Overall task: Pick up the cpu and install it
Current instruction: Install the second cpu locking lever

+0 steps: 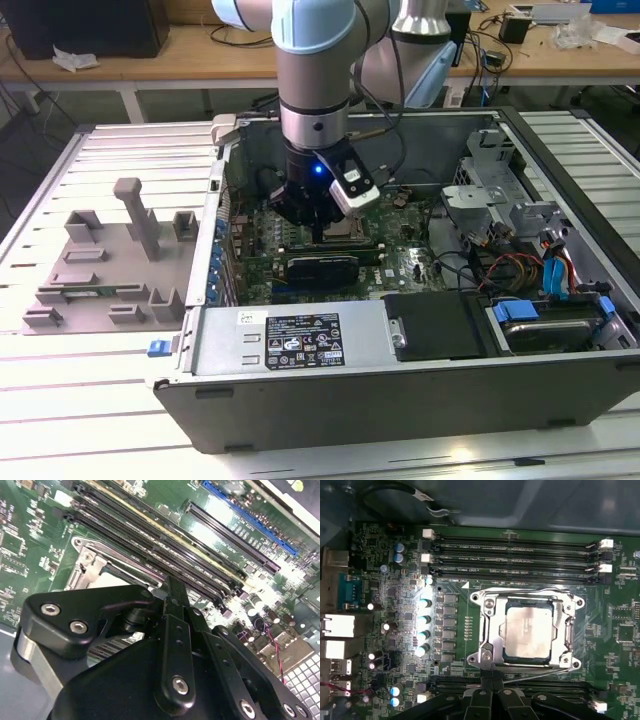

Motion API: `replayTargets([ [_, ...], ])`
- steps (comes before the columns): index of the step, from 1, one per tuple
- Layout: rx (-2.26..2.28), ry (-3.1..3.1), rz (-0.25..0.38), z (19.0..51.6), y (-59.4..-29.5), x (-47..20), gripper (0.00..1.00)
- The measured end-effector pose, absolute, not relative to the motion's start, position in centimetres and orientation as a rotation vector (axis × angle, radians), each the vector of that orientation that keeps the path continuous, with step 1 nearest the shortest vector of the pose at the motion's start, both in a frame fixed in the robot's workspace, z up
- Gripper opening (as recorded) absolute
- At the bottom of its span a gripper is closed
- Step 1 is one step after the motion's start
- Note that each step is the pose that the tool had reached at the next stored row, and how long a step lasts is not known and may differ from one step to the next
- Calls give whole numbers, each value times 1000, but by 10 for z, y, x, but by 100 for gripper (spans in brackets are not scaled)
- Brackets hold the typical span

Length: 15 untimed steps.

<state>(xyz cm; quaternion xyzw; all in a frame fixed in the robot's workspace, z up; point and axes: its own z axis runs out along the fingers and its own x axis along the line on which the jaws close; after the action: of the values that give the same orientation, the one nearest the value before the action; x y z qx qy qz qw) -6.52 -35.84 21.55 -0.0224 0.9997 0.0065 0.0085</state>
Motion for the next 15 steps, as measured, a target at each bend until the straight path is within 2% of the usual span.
replayTargets([
  [5,-69,3122,74,213,-366,-67,11],
  [15,-68,3112,221,209,-381,-70,11],
])
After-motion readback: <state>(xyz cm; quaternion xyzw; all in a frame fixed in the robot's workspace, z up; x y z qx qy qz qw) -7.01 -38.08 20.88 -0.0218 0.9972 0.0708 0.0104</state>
